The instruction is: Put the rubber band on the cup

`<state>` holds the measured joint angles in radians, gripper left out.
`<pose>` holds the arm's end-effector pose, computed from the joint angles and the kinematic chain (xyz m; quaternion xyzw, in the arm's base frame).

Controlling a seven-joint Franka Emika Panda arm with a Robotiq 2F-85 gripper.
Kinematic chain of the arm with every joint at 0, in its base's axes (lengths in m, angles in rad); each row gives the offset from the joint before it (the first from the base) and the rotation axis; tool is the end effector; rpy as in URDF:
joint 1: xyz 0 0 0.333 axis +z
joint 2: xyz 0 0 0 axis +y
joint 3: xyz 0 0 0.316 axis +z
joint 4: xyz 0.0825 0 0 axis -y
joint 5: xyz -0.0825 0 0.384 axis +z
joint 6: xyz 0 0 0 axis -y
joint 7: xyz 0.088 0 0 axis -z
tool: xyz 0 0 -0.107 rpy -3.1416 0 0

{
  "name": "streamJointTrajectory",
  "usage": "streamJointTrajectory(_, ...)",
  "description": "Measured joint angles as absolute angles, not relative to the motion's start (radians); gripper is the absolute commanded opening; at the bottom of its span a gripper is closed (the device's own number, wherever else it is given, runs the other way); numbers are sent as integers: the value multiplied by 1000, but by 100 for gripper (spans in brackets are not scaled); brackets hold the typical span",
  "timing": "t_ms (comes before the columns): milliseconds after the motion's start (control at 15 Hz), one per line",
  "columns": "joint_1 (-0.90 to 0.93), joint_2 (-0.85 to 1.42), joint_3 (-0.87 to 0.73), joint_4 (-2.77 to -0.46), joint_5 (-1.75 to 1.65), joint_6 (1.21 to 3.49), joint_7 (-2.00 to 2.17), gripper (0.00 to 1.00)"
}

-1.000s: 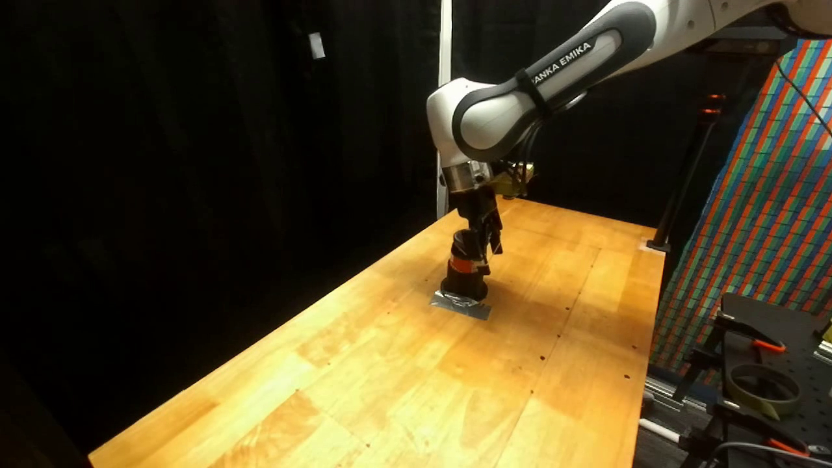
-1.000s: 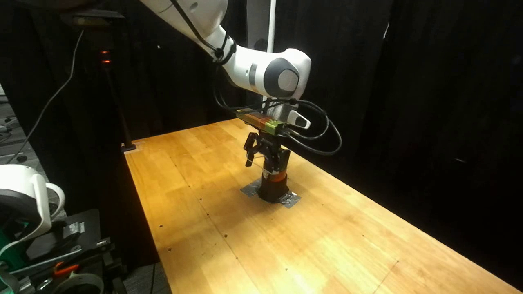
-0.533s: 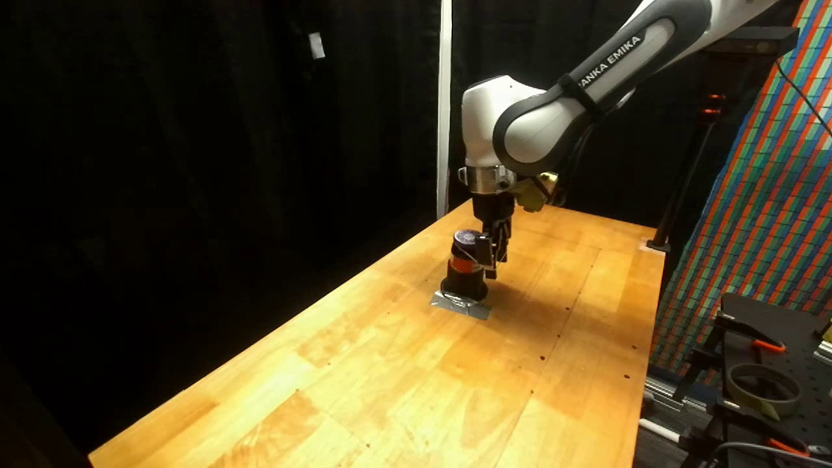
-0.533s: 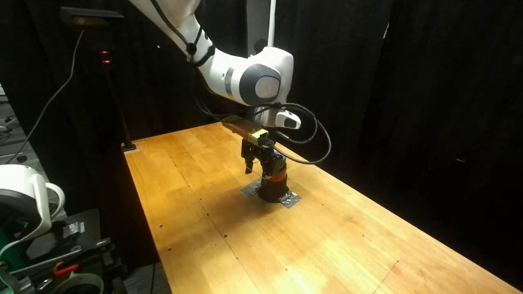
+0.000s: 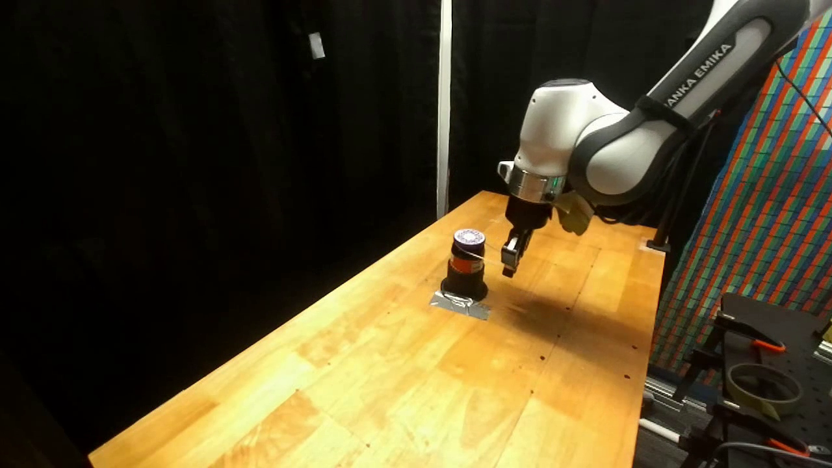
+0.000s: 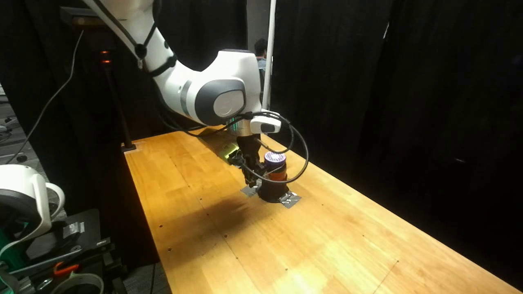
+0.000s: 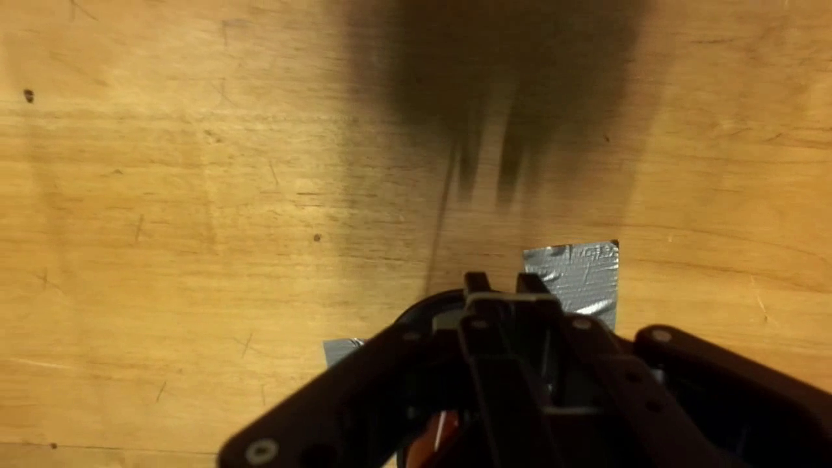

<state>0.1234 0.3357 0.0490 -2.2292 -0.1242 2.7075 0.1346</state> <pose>0.5536 0.1008 0.2340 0.9946 0.0712 0.0742 0.0109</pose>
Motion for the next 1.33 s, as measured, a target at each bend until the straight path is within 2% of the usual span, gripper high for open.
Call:
streamJointTrajectory(267, 183, 280, -41, -2416, -251, 3020, 241, 21)
streamJointTrajectory(467, 301, 272, -216, -2510, -376, 3262, 337, 20)
streamJointTrajectory(667, 466, 283, -418, -2579, -355, 3471, 325, 20)
streamJointTrajectory(867, 565, 330, -489, -2643, -258, 3685, 275, 19)
streamJointTrajectory(1133, 419, 404, -228, -2696, -45, 3938, 106, 20)
streamJointTrajectory(1333, 329, 473, -101, -2708, 14, 4126, 38, 19)
